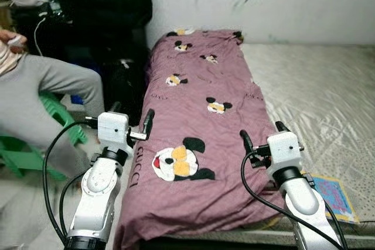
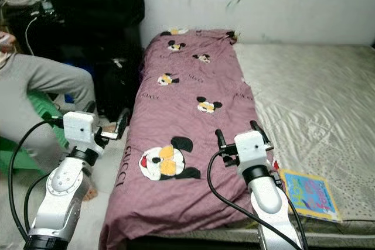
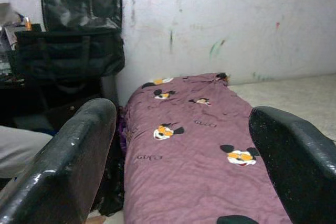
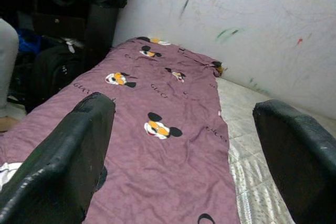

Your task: Clean up the room

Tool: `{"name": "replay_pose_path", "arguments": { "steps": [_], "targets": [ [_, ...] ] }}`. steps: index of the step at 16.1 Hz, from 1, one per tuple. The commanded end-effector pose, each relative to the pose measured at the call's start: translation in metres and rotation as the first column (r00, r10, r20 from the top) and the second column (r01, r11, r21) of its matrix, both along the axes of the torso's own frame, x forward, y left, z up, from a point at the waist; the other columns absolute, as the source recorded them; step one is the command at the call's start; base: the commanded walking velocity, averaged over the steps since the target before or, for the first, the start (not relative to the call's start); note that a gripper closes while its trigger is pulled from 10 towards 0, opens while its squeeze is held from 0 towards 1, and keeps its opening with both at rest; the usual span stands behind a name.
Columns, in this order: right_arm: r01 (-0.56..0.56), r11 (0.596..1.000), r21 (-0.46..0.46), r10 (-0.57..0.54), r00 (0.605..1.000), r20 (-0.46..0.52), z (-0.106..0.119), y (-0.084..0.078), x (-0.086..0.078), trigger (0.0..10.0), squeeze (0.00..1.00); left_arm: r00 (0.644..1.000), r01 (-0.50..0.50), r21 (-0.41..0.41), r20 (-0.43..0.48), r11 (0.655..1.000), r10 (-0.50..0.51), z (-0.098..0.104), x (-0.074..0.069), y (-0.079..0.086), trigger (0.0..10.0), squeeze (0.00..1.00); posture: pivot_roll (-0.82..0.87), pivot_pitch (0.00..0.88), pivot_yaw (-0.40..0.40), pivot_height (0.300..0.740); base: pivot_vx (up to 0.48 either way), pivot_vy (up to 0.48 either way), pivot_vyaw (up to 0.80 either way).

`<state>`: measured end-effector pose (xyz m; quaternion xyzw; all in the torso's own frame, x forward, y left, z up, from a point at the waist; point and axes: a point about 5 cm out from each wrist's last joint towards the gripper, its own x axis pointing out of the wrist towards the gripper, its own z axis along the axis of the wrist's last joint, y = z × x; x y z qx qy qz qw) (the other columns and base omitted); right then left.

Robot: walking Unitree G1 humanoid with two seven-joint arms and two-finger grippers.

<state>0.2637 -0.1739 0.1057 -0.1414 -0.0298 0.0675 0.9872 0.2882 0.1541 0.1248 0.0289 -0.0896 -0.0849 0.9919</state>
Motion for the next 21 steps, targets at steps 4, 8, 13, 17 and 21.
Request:
{"name": "replay_pose_path", "arguments": {
  "steps": [4, 8, 13, 17, 21],
  "targets": [
    [0.003, 1.000, 0.002, -0.003, 1.000, 0.004, 0.0016, -0.0010, 0.0010, 10.0, 0.00, 1.000, -0.004, 0.008, -0.004, 1.000, 0.004, -0.0001, 0.0000, 0.0000, 10.0, 0.00, -0.08, 0.000, -0.004, 0.740, 0.000, -0.343, 0.00],
    [0.001, 1.000, 0.000, -0.001, 1.000, 0.003, 0.0017, -0.0014, 0.0012, 10.0, 0.00, 1.000, -0.006, 0.004, -0.006, 1.000, 0.006, -0.0004, 0.0000, -0.0004, 10.0, 0.00, -0.08, 0.000, -0.006, 0.740, 0.000, -0.422, 0.00],
    [0.000, 1.000, -0.002, 0.000, 1.000, 0.002, 0.0017, -0.0016, 0.0015, 10.0, 0.00, 1.000, -0.002, 0.002, -0.006, 1.000, 0.002, -0.0004, 0.0003, -0.0007, 10.0, 0.00, -0.08, 0.000, -0.007, 0.740, 0.000, -0.480, 0.00],
    [-0.008, 1.000, -0.003, 0.008, 1.000, -0.002, 0.0007, -0.0011, 0.0025, 10.0, 0.00, 1.000, -0.003, 0.003, -0.004, 1.000, 0.003, -0.0008, 0.0004, -0.0008, 10.0, 0.00, -0.08, 0.000, -0.011, 0.740, 0.000, -0.480, 0.00],
    [-0.008, 1.000, -0.001, 0.008, 1.000, -0.003, -0.0001, -0.0007, 0.0018, 10.0, 0.00, 1.000, 0.004, 0.005, -0.004, 1.000, -0.004, -0.0009, 0.0002, -0.0014, 10.0, 0.00, -0.08, 0.000, -0.008, 0.740, 0.000, -0.480, 0.00]
  ]
}}
